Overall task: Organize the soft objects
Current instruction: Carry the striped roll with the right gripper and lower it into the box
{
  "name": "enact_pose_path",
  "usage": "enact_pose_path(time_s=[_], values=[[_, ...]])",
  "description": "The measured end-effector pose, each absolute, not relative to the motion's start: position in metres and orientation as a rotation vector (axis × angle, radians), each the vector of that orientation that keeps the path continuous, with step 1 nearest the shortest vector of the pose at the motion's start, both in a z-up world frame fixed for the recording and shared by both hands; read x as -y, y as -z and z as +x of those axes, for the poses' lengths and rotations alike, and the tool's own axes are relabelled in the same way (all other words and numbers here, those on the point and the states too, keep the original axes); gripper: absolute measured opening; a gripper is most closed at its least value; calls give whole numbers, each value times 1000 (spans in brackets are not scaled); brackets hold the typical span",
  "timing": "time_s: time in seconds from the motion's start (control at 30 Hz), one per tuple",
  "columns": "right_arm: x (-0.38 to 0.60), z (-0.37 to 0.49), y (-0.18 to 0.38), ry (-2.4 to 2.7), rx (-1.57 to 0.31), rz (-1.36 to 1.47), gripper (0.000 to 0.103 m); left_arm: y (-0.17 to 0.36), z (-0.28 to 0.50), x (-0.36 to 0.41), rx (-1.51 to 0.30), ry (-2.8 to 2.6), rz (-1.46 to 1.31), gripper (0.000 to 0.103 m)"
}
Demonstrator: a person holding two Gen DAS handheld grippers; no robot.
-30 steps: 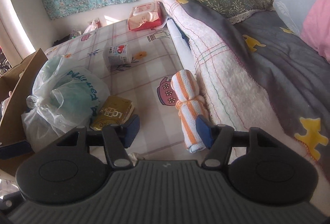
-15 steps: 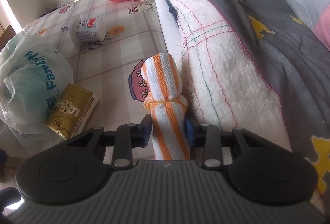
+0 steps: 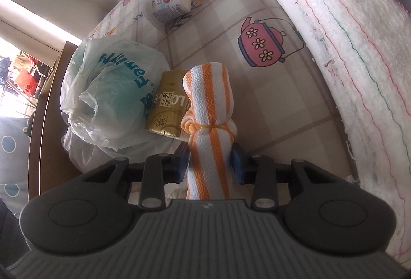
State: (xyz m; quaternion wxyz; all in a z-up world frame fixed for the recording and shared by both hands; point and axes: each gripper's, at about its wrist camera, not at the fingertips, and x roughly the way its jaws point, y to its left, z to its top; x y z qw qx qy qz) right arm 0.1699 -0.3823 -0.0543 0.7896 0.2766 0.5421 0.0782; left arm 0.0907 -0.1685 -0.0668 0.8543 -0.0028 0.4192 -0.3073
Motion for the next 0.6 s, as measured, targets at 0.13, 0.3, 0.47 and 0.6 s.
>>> enact_pose_path(time_s=[0.13,0.3,0.47,0.6], values=[[383,176,58,-164,-1163,607,35,72,98,175,-914,672,-39,59],[393,169,55,-176,-1129,662,31,74,103,180,-933,690,-69,59],[394,152,39,-190,-1082,706,30,68,102,183,-914,719,-83,59],[392,139,26,-199,-1048,715,30,58,95,182,-892,759,-96,58]])
